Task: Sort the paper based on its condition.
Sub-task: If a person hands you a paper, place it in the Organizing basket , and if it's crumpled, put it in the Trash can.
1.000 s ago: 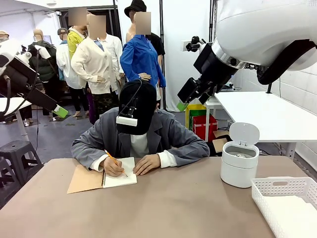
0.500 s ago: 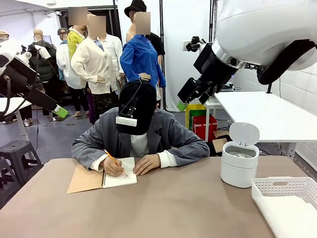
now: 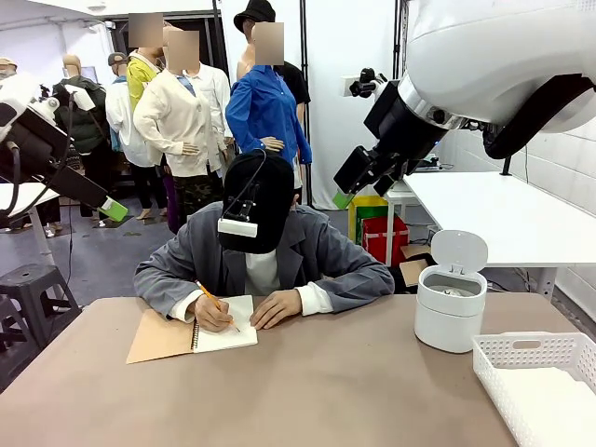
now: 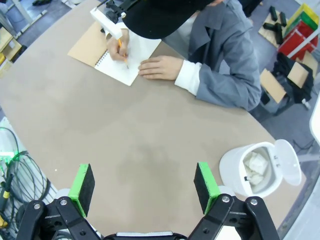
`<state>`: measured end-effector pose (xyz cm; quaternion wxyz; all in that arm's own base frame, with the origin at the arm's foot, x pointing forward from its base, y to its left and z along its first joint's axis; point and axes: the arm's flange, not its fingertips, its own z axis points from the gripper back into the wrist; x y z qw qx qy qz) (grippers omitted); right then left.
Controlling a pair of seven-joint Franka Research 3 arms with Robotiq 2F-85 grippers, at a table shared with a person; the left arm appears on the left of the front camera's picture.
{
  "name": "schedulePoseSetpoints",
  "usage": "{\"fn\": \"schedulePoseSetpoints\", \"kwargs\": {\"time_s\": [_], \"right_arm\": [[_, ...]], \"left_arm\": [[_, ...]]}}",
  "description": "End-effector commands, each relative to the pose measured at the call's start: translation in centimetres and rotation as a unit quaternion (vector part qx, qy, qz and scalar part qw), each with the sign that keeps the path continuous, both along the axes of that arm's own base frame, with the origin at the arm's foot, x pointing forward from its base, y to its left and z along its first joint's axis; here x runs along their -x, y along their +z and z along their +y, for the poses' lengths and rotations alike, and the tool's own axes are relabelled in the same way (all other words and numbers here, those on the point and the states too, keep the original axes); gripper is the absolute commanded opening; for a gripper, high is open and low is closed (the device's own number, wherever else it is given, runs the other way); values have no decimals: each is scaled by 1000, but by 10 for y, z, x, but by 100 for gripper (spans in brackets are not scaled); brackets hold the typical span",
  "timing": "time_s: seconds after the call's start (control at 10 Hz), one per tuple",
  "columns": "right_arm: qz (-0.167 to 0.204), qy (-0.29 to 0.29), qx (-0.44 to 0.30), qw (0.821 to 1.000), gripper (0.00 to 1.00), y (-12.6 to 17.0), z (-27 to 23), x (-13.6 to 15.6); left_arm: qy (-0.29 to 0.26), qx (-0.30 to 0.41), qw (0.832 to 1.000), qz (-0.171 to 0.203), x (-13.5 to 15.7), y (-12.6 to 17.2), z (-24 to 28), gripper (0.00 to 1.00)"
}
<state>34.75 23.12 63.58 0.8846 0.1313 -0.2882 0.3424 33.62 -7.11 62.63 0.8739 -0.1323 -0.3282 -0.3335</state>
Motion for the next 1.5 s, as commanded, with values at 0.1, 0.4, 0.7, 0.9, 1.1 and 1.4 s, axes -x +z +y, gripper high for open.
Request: {"fn": "schedulePoseSetpoints", "kwargs": {"time_s": [0.1,0.4,0.7,0.9,1.1,1.4], "right_arm": [[14,0,14,1000,100,6,-1,8],[18,-15,16,1000,100,11,-11,11],[23,-29,22,999,100,14,-21,11],[24,-32,22,999,100,15,-22,9],[24,-31,22,999,100,15,-22,8],[24,-33,24,999,100,15,-21,7]], "left_arm": [[37,-4,999,9,0,5,6,100],[48,-7,999,10,-2,7,14,100],[49,-16,999,9,2,12,20,100],[50,-19,999,6,5,15,21,100],[47,-24,999,1,9,18,20,100],[50,-26,998,-2,11,21,20,100]]}}
